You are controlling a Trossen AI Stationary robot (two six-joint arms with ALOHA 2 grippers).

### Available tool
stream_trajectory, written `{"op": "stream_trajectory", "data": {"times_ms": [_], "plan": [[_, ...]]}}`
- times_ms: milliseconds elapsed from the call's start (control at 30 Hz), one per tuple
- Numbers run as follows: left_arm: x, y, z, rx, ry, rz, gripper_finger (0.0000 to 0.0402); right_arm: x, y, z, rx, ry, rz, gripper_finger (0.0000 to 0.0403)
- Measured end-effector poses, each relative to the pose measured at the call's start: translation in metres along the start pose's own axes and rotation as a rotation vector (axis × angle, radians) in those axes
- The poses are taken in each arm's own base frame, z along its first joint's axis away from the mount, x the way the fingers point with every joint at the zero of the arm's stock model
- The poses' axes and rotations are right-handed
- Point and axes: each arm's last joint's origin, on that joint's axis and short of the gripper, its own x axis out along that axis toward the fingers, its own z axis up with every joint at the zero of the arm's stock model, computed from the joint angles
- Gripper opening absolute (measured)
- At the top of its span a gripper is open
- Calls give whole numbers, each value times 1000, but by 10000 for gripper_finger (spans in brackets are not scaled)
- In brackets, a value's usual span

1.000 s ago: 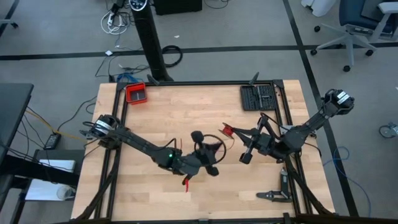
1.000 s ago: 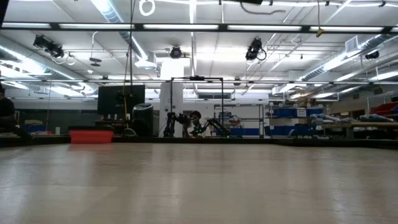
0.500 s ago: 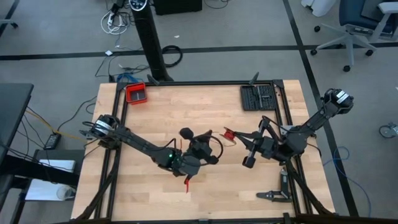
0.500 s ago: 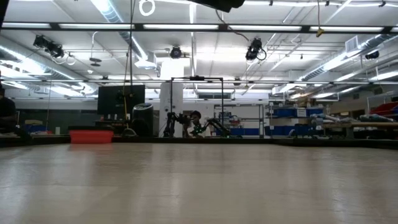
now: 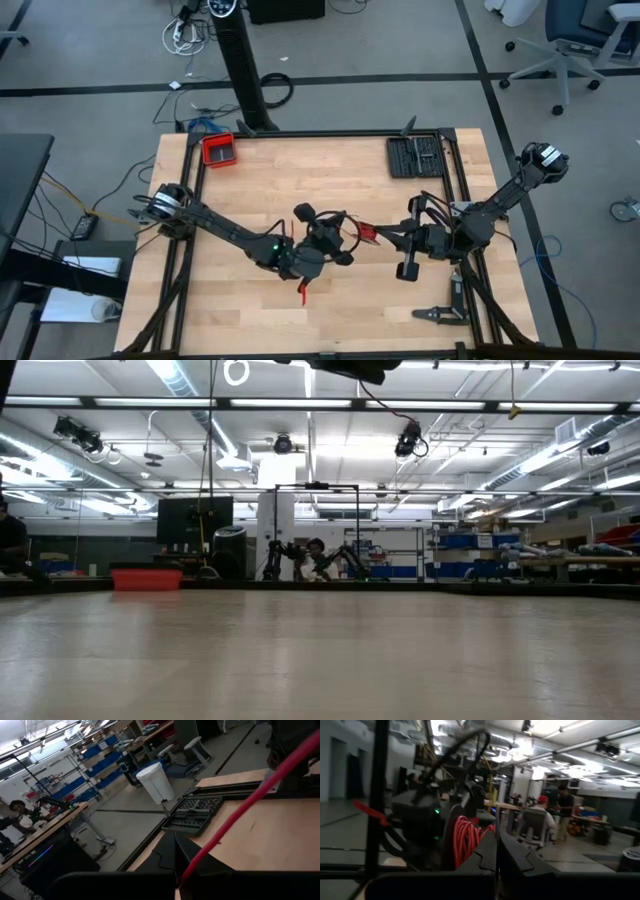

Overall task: Coil cords
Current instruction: Coil the red wire onto the spool

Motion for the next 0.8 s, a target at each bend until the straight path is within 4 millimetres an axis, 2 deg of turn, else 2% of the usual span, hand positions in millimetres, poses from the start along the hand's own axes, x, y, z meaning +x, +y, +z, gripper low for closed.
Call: {"op": "stream_trajectory", "data": {"times_ms": [267,467,667,800], "plan": [[0,2,0,25,11,58,0,-1,4,-2,-44,0,66,4],[-8,5,5,78,10,82,0,-5,10,-12,-204,96,79,4],[-17,19,19,40,-10,74,0,-8,10,-25,-383,220,19,4],[-20,21,23,17,-20,64,0,-9,10,-31,-480,268,16,4]]}}
